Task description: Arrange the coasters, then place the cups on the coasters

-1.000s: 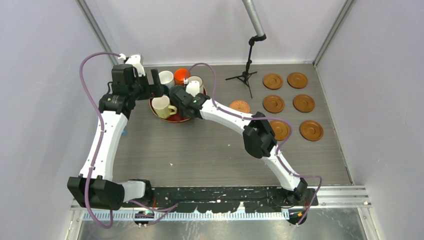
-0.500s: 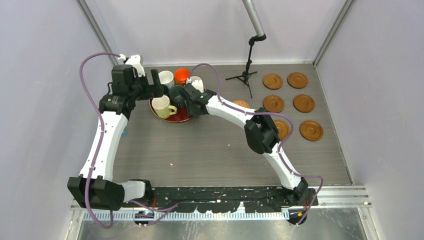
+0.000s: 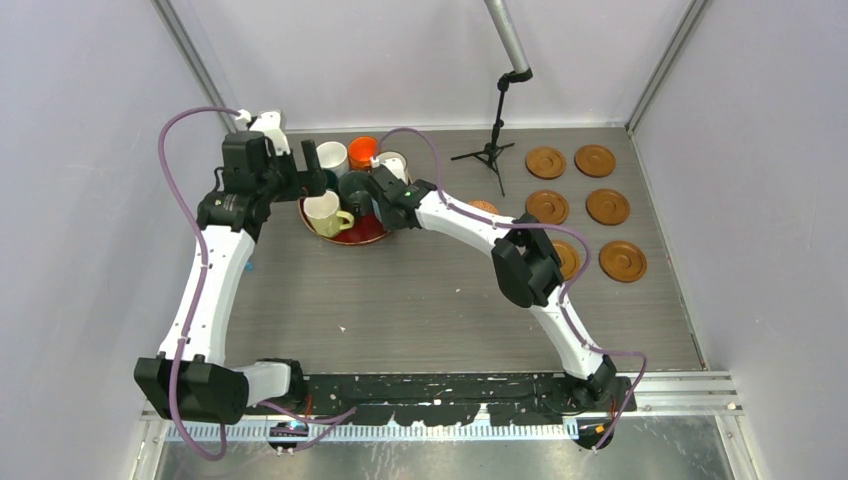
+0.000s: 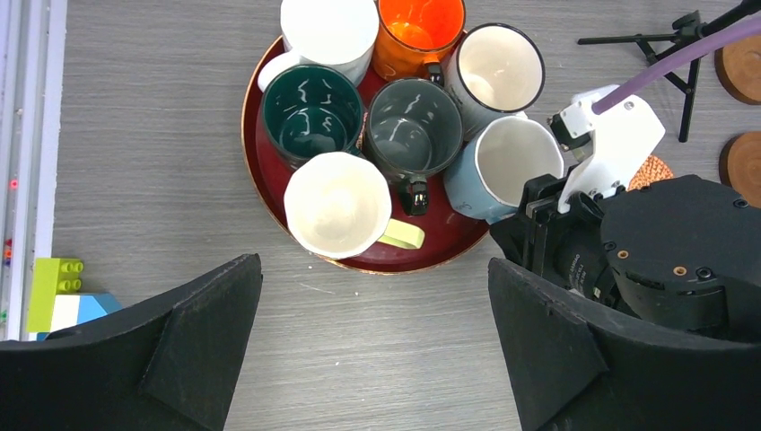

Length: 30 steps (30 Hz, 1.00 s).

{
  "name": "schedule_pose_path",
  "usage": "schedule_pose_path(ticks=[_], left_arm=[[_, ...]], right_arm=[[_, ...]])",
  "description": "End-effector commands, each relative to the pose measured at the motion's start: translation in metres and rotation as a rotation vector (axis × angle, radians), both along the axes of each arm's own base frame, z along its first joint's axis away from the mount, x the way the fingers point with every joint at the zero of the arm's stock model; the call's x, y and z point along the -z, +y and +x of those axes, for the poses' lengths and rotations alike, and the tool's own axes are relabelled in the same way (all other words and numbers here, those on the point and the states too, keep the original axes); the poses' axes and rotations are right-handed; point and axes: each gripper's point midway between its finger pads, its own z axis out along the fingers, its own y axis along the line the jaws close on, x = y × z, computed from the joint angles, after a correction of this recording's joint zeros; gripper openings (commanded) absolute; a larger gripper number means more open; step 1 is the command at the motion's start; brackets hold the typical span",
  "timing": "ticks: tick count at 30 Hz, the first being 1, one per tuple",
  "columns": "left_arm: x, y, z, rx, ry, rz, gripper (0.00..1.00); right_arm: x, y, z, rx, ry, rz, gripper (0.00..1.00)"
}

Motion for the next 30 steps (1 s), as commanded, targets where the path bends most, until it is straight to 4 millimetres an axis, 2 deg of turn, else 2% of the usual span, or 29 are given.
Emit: schedule_pose_path(ticks=[1,6,12,17,20,22,26,30], left_arm=[[-0.018,-0.001,-0.001,0.010,-0.074,-0.011,1.00],[-0.018,0.000,-0.002,0.011,-0.077,-0.008,1.00],[-0.017,-0.001,-0.004,0.029,-0.074,0.002,1.00],[-0.012,-0.003,-0.006,0.066,-0.041,0.027,1.00],[-0.005,-0.003,-0.010,0.083,-0.006,0.043,1.00],[-0.001,-0.005,-0.013,0.099,0.016,0.050,1.00],[0.005,-0.011,-0.022,0.156,0.035,0.054,1.00],[0.008,-0.020,-0.030,0.221,0.048,0.040,1.00]], right_arm=[[-0.061,0.001,0.012,-0.020,-0.119,0.075,0.01],[-0.085,0.005,0.010,-0.094,-0.167,0.108,0.00],[-0.134,0.012,-0.003,-0.269,-0.251,0.179,0.00],[-0.165,0.003,-0.014,-0.396,-0.279,0.211,0.00],[-0.179,-0.017,-0.024,-0.454,-0.255,0.225,0.00],[-0.187,-0.041,-0.029,-0.469,-0.242,0.226,0.00],[-0.190,-0.095,-0.053,-0.519,-0.173,0.231,0.00],[-0.179,-0.156,-0.073,-0.517,-0.104,0.195,0.00]])
